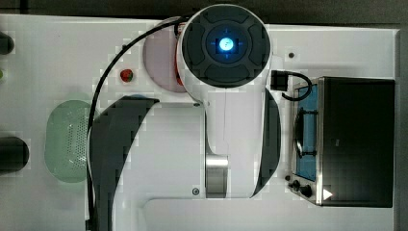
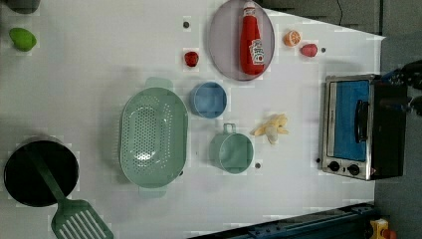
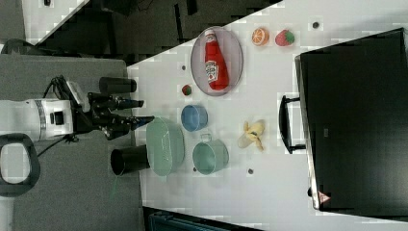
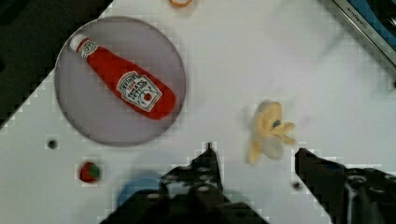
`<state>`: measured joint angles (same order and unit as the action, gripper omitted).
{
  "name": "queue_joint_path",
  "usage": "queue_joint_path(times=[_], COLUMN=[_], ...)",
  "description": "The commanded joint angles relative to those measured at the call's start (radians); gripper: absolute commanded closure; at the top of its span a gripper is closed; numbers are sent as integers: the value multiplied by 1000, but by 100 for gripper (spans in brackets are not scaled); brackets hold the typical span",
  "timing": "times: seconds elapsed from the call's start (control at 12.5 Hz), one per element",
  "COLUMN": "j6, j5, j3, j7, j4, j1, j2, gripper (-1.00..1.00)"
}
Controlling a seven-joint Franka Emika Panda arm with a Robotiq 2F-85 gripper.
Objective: Pick banana from table and place on oven.
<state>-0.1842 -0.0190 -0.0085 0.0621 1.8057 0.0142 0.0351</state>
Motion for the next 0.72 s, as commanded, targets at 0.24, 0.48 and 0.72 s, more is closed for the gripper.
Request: queue_joint_path(times=[0.24, 0.48, 0.72], j6=[216, 213, 159], j5=[24, 24, 24], j3=[-28, -27, -26], j7=[21, 21, 21], j4=[299, 308, 340], j1=[-25, -25, -25], j2=[544, 532, 465], gripper=[-100, -100, -100])
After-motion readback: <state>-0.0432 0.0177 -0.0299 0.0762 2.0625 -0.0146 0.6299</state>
